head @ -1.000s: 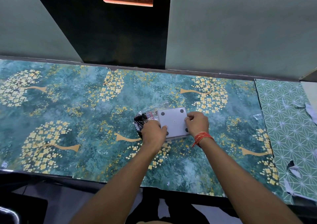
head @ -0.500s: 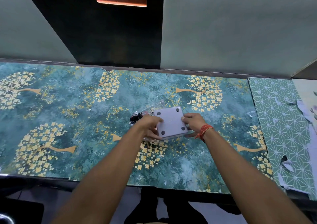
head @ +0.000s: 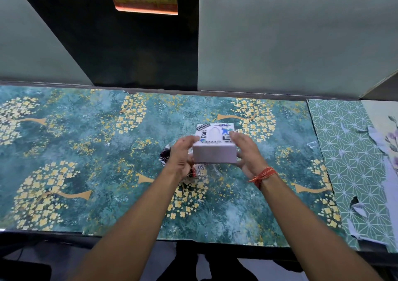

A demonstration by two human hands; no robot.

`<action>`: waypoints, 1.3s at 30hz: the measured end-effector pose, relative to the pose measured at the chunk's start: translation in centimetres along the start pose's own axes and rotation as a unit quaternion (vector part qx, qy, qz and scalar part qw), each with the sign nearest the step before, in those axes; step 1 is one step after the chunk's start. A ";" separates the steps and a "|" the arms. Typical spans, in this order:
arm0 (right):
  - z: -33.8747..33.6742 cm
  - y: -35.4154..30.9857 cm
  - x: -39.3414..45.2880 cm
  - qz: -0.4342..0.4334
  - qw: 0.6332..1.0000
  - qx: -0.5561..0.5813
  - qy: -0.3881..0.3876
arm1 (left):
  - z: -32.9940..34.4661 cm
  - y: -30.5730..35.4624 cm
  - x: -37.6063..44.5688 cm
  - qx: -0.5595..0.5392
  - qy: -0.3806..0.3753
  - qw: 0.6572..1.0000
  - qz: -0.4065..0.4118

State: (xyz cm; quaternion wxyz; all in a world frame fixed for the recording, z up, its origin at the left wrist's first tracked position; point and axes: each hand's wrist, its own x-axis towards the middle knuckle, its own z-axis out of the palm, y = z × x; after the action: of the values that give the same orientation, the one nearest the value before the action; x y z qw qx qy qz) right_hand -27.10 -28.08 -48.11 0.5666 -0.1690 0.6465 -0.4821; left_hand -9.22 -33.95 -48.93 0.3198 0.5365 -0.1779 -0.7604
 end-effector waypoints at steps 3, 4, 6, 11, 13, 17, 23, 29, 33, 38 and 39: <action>0.3 0.3 0.5 0.012 0.999 0.051 -0.008 | -0.1 -0.5 0.2 -0.010 -0.030 0.998 0.057; 0.3 0.4 0.7 0.004 0.998 0.068 -0.016 | -0.1 -0.5 0.2 -0.019 -0.033 0.998 0.058; 0.1 0.5 0.9 -0.011 0.995 0.103 -0.018 | -0.2 -0.4 0.2 -0.008 -0.038 0.998 0.047; -0.2 0.8 1.7 0.036 0.995 0.096 0.004 | 0.4 -0.5 0.9 0.105 -0.001 0.994 0.021; -0.9 0.4 2.2 0.075 0.995 0.061 -0.010 | 0.6 0.5 1.4 0.128 0.001 0.992 0.019; -3.2 -0.9 2.3 0.113 0.988 -0.030 -0.101 | 1.1 3.1 2.0 0.254 -0.079 0.964 0.007; -1.2 -0.9 3.2 0.057 0.984 0.166 0.006 | 3.8 1.9 2.3 0.187 -0.067 0.980 0.023; 0.8 -2.3 6.2 0.051 0.997 -0.002 0.064 | 5.7 1.7 5.0 0.230 -0.055 0.970 0.064; 1.0 -4.6 10.8 0.006 0.989 -0.130 0.066 | 7.8 3.2 8.5 0.354 -0.038 0.916 0.185; -0.3 -4.1 16.8 -0.019 0.987 -0.148 0.055 | 8.4 3.6 12.4 0.479 -0.034 0.845 0.236; -0.6 -3.5 17.2 -0.023 0.987 -0.148 0.056 | 8.2 3.4 12.8 0.494 -0.040 0.835 0.238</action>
State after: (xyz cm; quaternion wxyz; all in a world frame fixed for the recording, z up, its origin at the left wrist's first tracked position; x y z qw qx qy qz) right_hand -34.00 -42.68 -55.11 0.4873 -0.2387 0.7373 -0.4024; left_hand -18.67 -45.65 -52.86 0.1756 0.5333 -0.6649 -0.4926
